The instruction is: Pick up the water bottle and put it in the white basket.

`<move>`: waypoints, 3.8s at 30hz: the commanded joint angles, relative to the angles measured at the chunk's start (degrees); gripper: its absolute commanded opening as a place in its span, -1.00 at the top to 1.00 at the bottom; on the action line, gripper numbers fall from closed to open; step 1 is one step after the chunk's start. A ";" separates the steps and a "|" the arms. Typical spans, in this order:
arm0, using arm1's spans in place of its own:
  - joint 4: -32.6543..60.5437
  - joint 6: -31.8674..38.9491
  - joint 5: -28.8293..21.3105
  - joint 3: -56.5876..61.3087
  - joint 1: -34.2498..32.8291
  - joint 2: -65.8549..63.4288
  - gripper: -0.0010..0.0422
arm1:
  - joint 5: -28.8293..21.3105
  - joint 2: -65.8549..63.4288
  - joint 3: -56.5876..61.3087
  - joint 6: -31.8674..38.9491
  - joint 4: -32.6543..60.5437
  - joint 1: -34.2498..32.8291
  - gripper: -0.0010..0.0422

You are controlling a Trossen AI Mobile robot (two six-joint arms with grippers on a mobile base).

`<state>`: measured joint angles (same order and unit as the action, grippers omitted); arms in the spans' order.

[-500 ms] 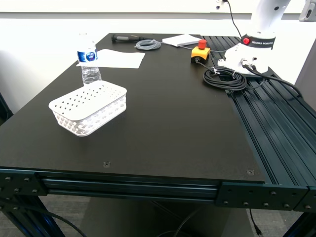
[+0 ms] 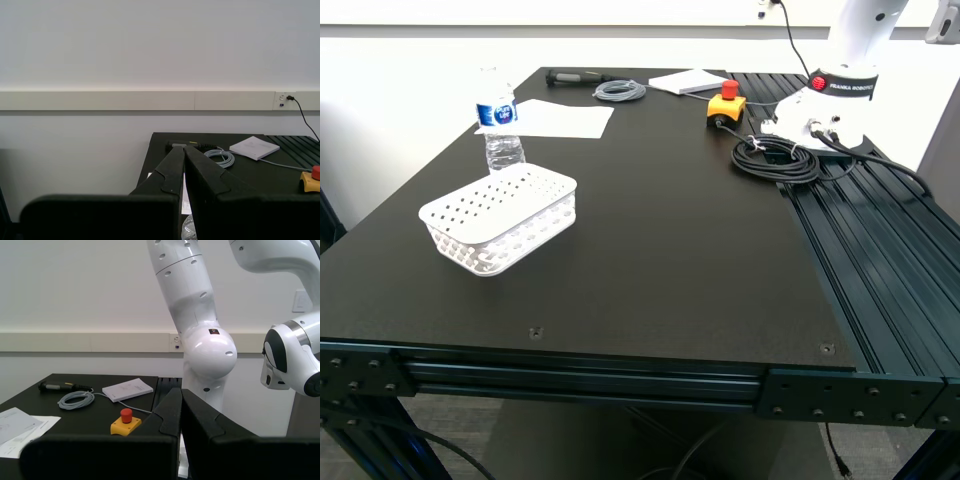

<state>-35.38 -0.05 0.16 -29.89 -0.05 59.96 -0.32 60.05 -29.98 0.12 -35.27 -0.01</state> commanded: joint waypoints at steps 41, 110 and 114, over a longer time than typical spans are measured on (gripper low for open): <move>-0.04 0.00 0.02 -0.07 0.04 -0.02 0.95 | -18.25 46.58 -21.55 20.44 -6.38 0.07 0.95; 1.44 0.00 0.04 -0.07 0.11 -0.02 0.95 | -21.57 67.82 -44.83 24.81 7.48 0.76 0.86; 1.55 0.00 0.04 -0.07 0.11 -0.02 0.95 | -21.84 66.66 -44.83 24.35 8.39 0.66 0.94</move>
<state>-33.69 -0.05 0.16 -29.89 0.03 59.96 -21.80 127.02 -74.94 24.38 -27.79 0.69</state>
